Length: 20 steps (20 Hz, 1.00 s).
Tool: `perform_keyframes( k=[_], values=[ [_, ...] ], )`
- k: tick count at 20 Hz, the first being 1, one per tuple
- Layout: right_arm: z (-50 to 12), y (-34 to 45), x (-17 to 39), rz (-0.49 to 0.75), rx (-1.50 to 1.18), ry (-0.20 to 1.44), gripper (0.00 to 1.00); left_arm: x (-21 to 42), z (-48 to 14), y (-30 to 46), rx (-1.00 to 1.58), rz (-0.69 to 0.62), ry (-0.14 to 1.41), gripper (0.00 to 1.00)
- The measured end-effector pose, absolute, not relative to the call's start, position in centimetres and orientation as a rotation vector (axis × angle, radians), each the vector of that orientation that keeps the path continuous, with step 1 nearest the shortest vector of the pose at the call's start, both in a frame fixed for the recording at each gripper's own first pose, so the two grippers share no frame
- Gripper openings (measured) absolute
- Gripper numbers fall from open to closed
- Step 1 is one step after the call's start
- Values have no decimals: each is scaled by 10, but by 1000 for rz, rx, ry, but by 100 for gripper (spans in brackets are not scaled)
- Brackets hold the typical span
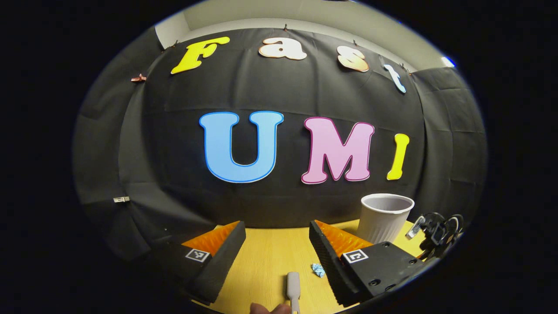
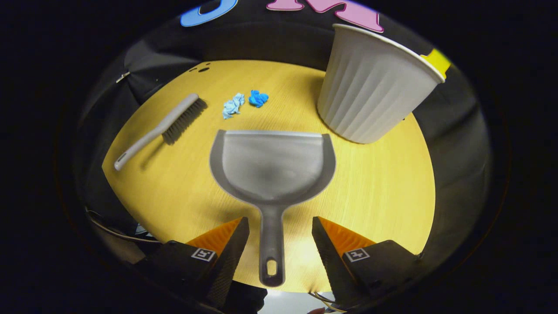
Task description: Pick up the small broom and dustpan from the desktop, sweep the trash into the dustpan with the broom, and then empty the trash into the garbage bin.
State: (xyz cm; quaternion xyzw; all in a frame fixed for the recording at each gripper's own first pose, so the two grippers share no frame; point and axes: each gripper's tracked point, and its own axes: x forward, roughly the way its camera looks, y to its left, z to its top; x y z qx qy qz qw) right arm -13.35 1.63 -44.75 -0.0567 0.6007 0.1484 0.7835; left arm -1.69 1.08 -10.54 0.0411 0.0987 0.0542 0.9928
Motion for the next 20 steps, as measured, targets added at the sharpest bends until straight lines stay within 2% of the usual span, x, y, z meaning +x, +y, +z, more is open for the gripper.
perform_keyframes(
  k=[9, 11, 14, 16, 18, 20],
  values=[
    [-497, 31, -132, 352, -108, 1393, 86, -31, -114, 26, 86, 198, 232, 95],
    [-503, 36, -130, 368, -109, 1397, 83, -32, -117, 27, 78, 211, 242, 95],
    [-504, 40, -129, 368, -75, 1422, 72, -32, -120, 26, 85, 219, 249, 95],
    [-505, 38, -132, 353, -74, 1454, 72, -30, -125, 24, 90, 220, 261, 95],
    [-506, 37, -129, 312, -55, 1479, 66, -27, -129, 21, 92, 218, 274, 95],
    [-505, 37, -129, 303, -50, 1496, 66, -25, -132, 17, 91, 211, 283, 95]
  ],
)
